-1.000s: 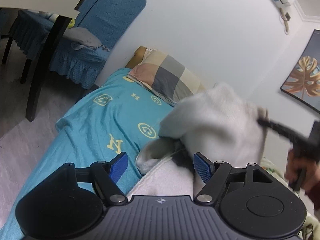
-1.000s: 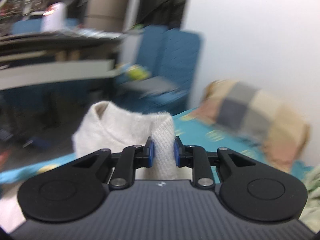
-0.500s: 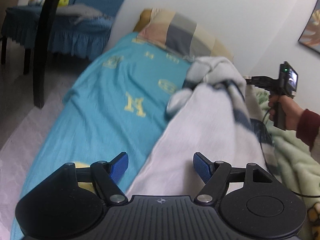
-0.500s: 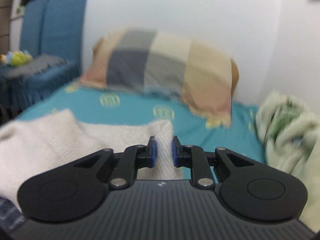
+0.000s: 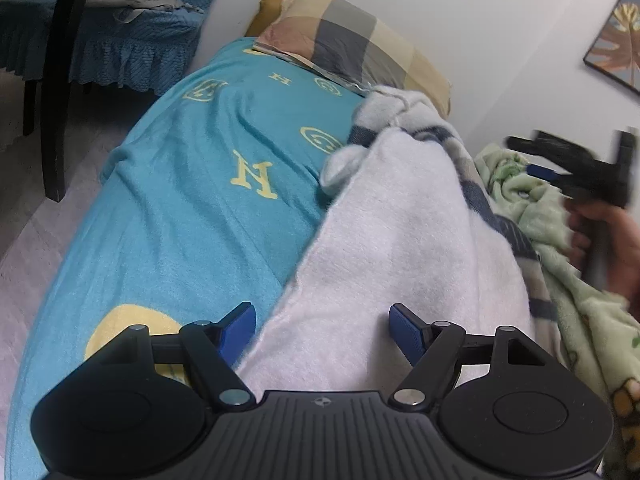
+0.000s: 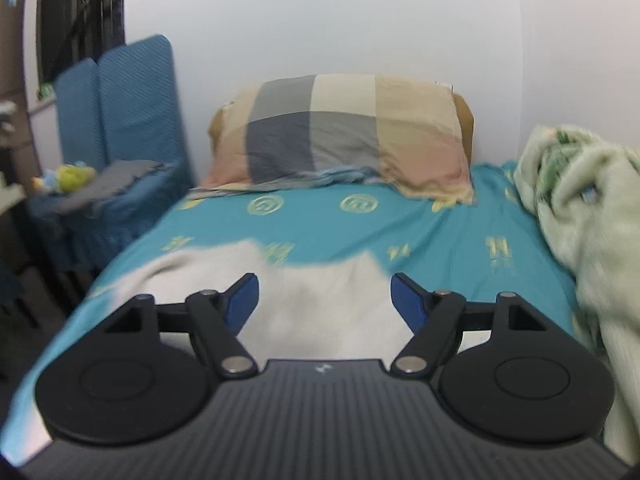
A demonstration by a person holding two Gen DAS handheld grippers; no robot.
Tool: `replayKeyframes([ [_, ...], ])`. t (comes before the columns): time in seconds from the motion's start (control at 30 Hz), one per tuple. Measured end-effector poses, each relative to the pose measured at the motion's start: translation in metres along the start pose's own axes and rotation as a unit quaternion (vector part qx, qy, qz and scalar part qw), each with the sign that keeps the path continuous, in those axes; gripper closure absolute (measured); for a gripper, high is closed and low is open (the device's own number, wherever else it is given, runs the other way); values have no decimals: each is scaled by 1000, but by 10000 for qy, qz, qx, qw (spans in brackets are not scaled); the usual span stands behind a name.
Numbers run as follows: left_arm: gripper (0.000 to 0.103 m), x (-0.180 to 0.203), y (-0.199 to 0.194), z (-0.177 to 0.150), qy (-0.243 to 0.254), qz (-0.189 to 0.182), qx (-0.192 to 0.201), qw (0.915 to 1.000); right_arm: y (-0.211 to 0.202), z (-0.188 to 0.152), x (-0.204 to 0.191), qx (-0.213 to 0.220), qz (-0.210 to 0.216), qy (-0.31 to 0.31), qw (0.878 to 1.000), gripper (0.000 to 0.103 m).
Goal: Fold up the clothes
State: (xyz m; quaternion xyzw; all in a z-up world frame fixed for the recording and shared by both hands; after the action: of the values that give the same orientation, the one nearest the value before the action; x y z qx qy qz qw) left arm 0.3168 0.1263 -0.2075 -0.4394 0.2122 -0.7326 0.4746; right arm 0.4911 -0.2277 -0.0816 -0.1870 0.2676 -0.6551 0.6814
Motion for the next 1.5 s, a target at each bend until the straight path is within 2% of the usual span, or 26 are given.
replayKeyframes([
  [0.1,31,9,3,-2,261,226,-63,9994,-62,-52,-16,-343,283,217,9988,28],
  [0.2,38,14,4,-4,400,423,-121,9982,-107,-115,-32,-941,253,279,9949,28],
  [0.23,47,16,4,-6,460,505,-128,9976,-117,-136,-37,-1135,221,228,9930,28],
  [0.27,63,18,4,-7,516,594,-129,9968,-123,-155,-41,-1320,205,128,9910,28],
  [0.3,70,20,3,-8,567,697,-121,9959,-126,-171,-40,-1440,194,54,9894,28],
  [0.33,84,23,1,-9,597,786,-94,9951,-128,-186,-40,-1562,184,-15,9875,28],
  [0.4,89,29,-11,-10,594,918,19,9940,-124,-207,-37,-1827,185,-73,9830,29],
  [0.5,91,40,-45,-13,326,858,336,9952,-124,-219,-35,-1778,20,-289,9836,29],
  [0.57,92,50,-75,-21,95,529,450,9975,-124,-218,-26,-1692,-148,-186,9853,29],
  [0.63,92,64,-101,-32,-80,202,464,9987,-130,-216,-19,-1591,-116,47,9872,29],
  [0.73,93,93,-114,-57,67,108,213,9997,-141,-209,-16,-1354,87,235,9905,29],
  [0.87,93,106,-85,-83,263,236,-214,9991,-142,-207,-32,-1249,287,-84,9917,29],
  [0.93,92,100,-67,-88,213,223,-340,9989,-131,-215,-39,-1414,297,-275,9891,29],
  [1.0,91,91,-57,-88,14,40,-396,9992,-117,-228,-44,-1700,256,-379,9844,29],
  [1.1,75,81,-65,-83,-275,-231,-265,9990,-104,-238,-48,-1850,196,-423,9816,29],
  [1.17,39,74,-77,-81,-532,-460,-195,9973,-103,-235,-49,-1817,175,-367,9825,29],
  [1.23,30,68,-95,-77,-866,-764,26,9933,-104,-230,-48,-1770,158,-227,9838,29],
  [1.3,23,59,-112,-68,-1315,-1220,331,9832,-105,-224,-48,-1665,153,-87,9859,29],
  [1.4,21,32,-120,-42,-2107,-1758,705,9590,-102,-214,-44,-1497,76,74,9887,29],
  [1.43,21,20,-116,-30,-2342,-1823,758,9519,-100,-212,-42,-1464,65,147,9891,29],
  [1.5,21,-3,-101,-3,-2702,-1745,766,9438,-96,-208,-39,-1446,87,350,9888,29],
])
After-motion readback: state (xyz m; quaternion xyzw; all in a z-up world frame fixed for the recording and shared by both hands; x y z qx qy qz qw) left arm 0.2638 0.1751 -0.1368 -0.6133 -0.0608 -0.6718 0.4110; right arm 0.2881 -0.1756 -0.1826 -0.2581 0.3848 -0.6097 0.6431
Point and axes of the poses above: each gripper's, at about its wrist camera, not at the fingertips, and y roughly the way its jaws point, x to its right, z to its top, the point moved 5 cm from there along y, roughly the way its jaws point, and after that the axes turned 11 degrees about -x, right-handed, at the moved point
